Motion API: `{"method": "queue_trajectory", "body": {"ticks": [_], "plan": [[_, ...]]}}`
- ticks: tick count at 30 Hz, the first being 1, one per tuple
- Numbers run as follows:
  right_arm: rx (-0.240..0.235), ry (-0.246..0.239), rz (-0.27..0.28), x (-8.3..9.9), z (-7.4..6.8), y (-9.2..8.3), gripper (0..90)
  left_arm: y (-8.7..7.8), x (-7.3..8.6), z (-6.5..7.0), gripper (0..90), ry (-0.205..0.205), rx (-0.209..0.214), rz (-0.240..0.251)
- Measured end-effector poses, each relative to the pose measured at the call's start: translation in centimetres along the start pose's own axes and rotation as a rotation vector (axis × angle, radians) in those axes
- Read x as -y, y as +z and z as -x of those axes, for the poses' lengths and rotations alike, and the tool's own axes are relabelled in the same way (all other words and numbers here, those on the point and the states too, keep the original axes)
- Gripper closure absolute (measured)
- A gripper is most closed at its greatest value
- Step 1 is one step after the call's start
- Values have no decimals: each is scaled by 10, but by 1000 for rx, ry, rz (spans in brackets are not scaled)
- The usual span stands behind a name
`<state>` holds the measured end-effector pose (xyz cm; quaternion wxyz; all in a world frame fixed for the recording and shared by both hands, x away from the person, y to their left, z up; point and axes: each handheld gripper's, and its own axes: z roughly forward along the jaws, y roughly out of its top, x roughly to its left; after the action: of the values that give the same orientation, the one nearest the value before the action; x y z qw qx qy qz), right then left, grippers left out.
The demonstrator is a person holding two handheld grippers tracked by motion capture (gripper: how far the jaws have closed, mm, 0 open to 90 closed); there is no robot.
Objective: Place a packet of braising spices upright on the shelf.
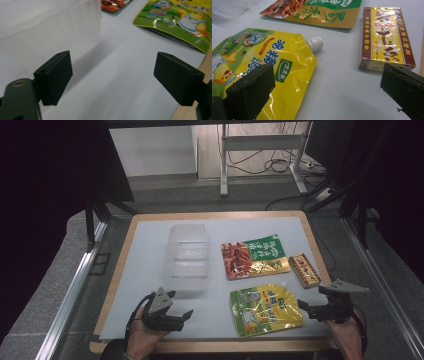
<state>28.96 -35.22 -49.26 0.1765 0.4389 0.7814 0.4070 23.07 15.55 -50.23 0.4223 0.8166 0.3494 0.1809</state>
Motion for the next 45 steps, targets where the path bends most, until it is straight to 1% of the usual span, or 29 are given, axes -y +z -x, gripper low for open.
{"method": "queue_trajectory", "body": {"ticks": [3,4,7,9,16,22,28,31,33,40,45], "plan": [[-4,-4,-3,0,-1,1,0,2,-2,4,209,0,25,-2],[-4,-4,-3,0,-1,1,0,3,-2,5,209,3,30,-1],[-4,-6,-3,0,-1,1,0,4,-3,7,248,7,51,4],[-3,-8,-5,0,-2,1,0,5,-4,9,287,9,69,6],[-19,-4,-19,-1,-2,2,0,9,-7,13,360,17,99,15],[-17,-19,-23,-2,-4,4,0,13,-10,17,399,32,121,28],[-28,-1,-31,-2,-4,4,0,18,-13,19,443,34,140,37],[-33,5,-25,-2,-3,3,0,22,-16,22,473,46,145,43],[-32,2,-25,-2,-3,3,0,25,-19,24,489,53,158,51],[-30,7,-31,-1,-3,4,0,36,-25,31,531,66,186,69],[-26,11,-17,-2,-3,3,0,48,-28,39,545,102,199,56]]}}
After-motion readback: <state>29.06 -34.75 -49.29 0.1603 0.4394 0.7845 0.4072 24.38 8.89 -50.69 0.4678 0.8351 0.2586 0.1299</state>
